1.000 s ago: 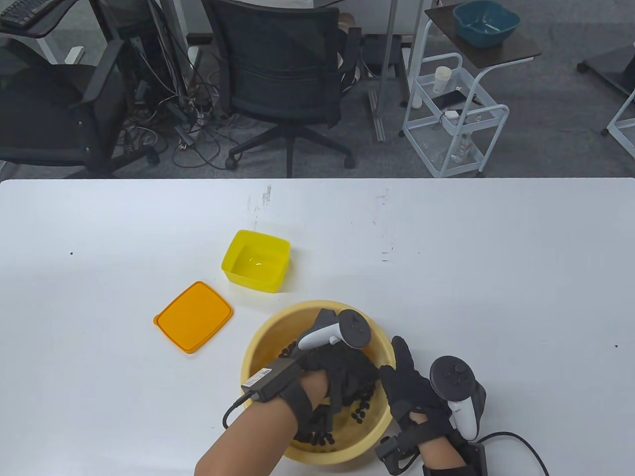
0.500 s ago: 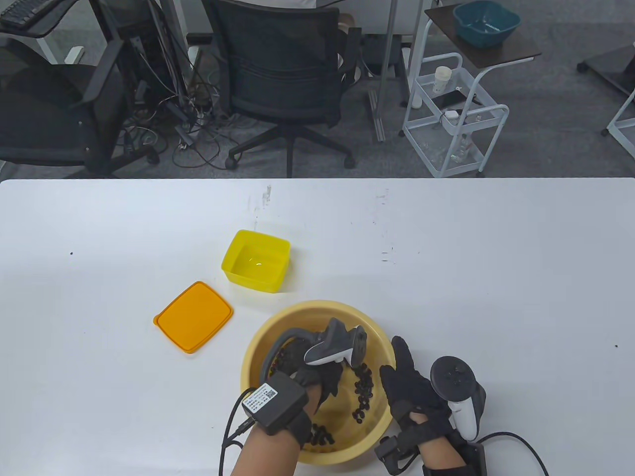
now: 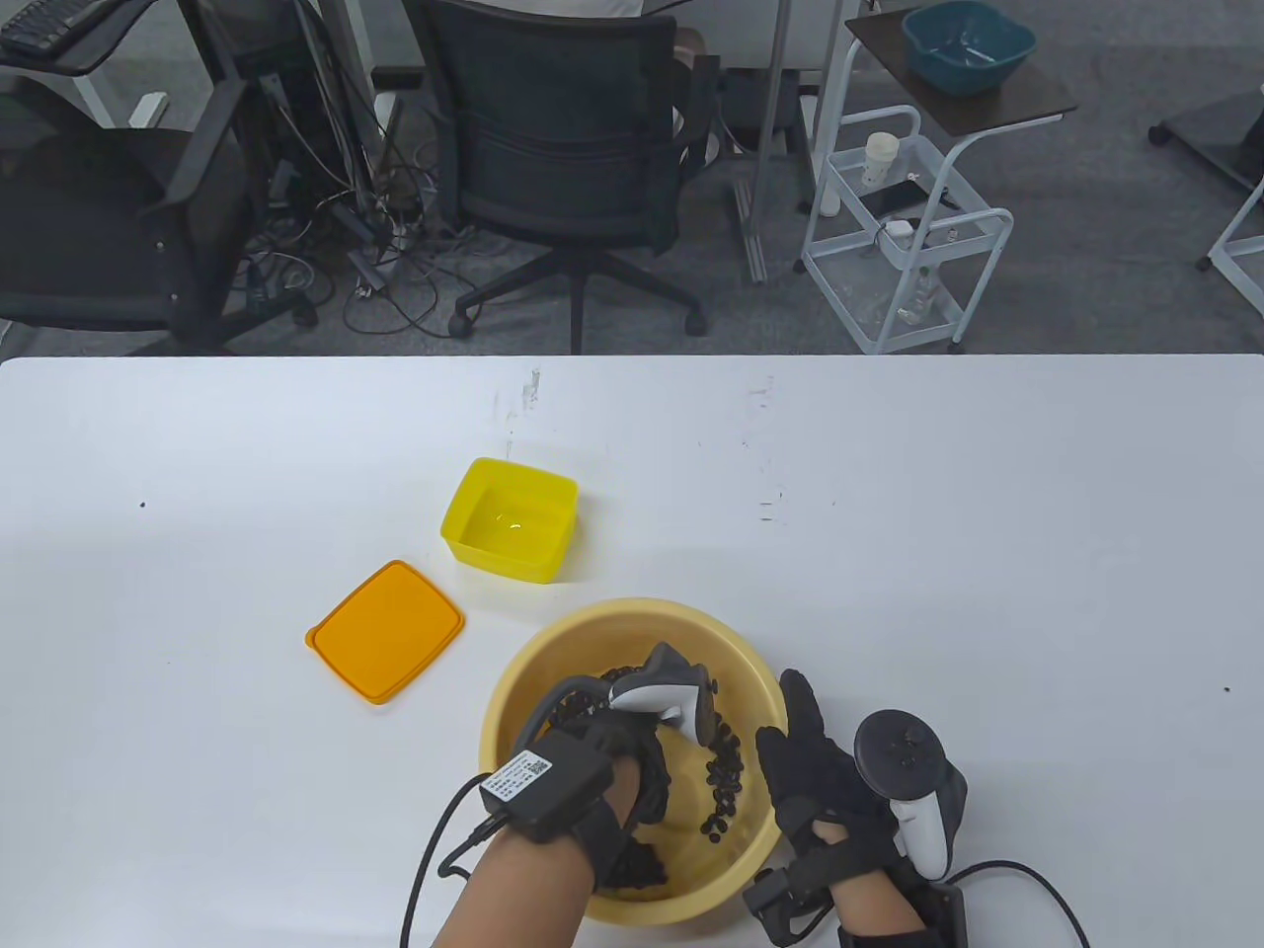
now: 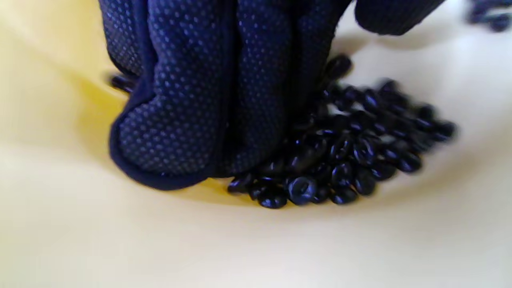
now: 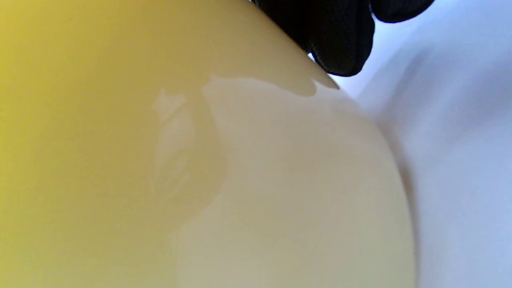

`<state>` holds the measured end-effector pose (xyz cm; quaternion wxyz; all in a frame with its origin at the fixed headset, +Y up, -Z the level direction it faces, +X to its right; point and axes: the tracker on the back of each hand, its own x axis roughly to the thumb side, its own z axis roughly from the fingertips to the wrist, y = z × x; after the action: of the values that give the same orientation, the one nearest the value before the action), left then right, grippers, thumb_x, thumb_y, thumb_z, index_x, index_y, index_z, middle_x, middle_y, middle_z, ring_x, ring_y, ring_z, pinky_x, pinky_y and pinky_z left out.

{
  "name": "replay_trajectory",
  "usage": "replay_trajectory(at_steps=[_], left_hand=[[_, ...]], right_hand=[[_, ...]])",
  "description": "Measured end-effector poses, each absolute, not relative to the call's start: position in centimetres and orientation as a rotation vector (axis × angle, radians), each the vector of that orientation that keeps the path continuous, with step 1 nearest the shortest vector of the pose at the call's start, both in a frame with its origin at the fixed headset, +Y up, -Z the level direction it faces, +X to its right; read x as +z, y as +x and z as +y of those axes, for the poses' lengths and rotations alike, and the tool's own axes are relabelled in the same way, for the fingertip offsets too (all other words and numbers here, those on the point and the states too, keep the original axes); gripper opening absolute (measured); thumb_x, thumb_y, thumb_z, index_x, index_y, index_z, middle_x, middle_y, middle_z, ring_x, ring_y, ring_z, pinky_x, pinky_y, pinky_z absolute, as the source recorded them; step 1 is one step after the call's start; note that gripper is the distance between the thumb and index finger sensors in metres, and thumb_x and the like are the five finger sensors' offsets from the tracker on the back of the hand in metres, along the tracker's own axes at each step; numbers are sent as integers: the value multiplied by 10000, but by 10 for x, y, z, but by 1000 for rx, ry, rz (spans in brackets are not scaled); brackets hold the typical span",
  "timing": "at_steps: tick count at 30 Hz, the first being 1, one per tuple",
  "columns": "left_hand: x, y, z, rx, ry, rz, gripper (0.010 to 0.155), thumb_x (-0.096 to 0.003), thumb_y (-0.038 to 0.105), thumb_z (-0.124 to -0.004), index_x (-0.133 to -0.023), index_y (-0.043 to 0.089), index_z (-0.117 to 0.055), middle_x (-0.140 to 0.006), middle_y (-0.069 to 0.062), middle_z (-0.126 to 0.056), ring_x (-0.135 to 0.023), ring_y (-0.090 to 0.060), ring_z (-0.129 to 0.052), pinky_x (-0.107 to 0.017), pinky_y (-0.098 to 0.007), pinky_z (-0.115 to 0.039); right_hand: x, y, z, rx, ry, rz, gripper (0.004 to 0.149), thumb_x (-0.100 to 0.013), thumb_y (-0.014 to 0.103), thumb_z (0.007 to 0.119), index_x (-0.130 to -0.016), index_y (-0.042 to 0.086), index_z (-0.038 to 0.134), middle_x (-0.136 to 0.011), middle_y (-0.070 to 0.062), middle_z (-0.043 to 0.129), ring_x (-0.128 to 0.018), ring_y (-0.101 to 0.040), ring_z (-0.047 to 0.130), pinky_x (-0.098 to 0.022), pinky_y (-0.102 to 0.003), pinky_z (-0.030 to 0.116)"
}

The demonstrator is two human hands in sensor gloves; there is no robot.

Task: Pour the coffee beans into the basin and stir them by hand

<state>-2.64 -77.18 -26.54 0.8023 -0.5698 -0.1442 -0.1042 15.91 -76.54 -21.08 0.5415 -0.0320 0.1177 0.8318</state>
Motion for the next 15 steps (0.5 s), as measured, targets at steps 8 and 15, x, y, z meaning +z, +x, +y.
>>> replay_trajectory(at_steps=[8,15], left_hand=[[-272,-6,-784,371,-1302,-440,606,-518,525,-606,-741,25,-866,-595,-96,-1078,-446,-257,-1154,-531,-447,-834],[-285,-7,-786,483,-1271,-418,554,-544,506,-577,-852,67,-712,-704,-47,-975,-560,-188,-1068,-540,-406,-804]], right_hand=[[-211,160,-766,1986,-68,279,649,-518,376,545,-1013,136,200,-937,-218,567,-793,-503,729,-622,-635,489],[-211,159,-766,1984,-65,282,650,-518,380,543,-1013,140,196,-937,-218,567,-792,-499,734,-622,-632,494]])
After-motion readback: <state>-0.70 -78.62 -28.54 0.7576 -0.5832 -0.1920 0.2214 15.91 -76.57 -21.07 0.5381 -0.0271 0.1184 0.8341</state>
